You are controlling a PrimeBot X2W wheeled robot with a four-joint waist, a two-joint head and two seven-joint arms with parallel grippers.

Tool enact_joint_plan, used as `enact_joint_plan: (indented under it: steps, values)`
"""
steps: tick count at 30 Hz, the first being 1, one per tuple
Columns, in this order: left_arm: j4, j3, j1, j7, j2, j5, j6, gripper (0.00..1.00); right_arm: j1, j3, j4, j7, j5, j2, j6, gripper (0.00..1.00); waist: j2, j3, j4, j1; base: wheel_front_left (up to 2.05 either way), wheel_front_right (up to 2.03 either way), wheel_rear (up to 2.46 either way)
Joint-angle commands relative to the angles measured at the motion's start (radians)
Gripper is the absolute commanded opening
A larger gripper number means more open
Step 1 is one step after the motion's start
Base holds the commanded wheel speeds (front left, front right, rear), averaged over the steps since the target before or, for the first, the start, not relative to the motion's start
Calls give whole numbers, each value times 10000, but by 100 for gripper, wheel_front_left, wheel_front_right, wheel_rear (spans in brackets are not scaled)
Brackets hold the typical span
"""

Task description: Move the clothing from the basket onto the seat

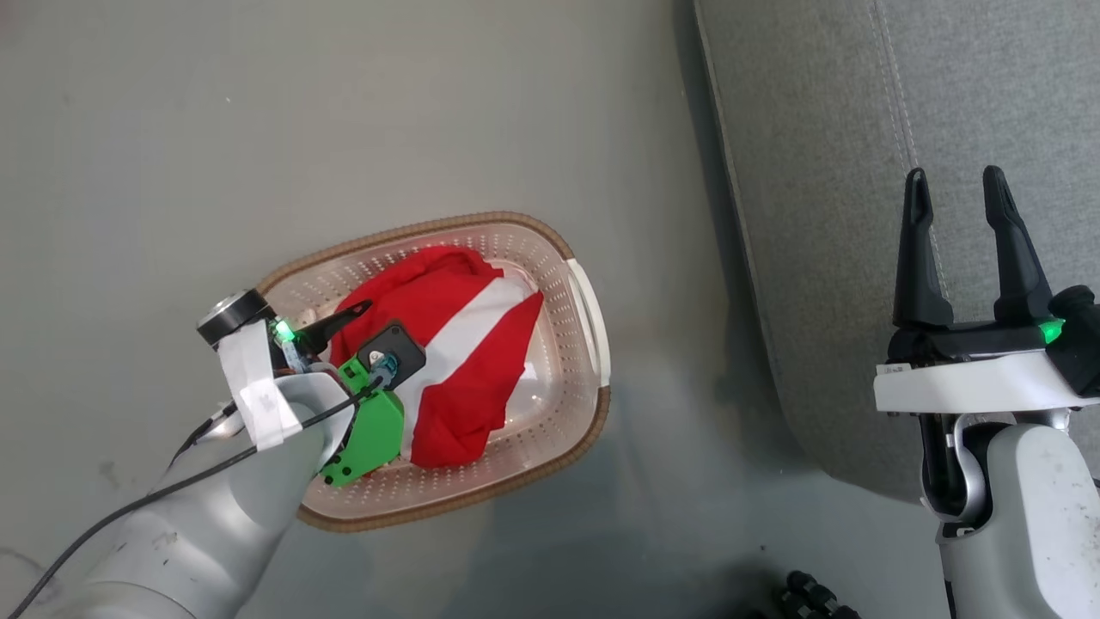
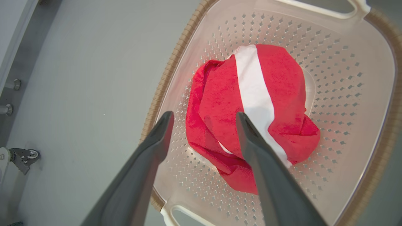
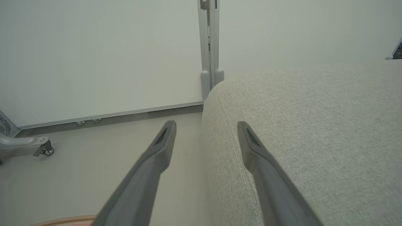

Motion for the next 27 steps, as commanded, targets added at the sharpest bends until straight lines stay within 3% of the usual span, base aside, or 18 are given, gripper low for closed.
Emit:
enact_joint_plan:
  steps: [1, 10, 18, 27]
  values:
    - [218, -226, -380, 203, 28, -19, 19, 100, -204, 65, -25, -35, 94, -2, 1, 100, 0, 1195, -823, -1, 0, 0, 0]
    - [1142, -1524, -1627, 1071, 254, -824, 19, 100, -594, 234, -2, -35, 628, -2, 1, 100, 0, 2159, -1225, -1, 0, 0, 0]
    - [1855, -1616, -2312, 1782, 380, -1027, 57, 100, -752, 395, -64, -35, 934, -3, 1, 100, 0, 2665, -1420, -1, 0, 0, 0]
    - [1994, -1736, -2552, 1417, 232, -1117, 82, 100, -840, 310, 23, -35, 942, -5, 1, 100, 0, 2953, -1404, -1, 0, 0, 0]
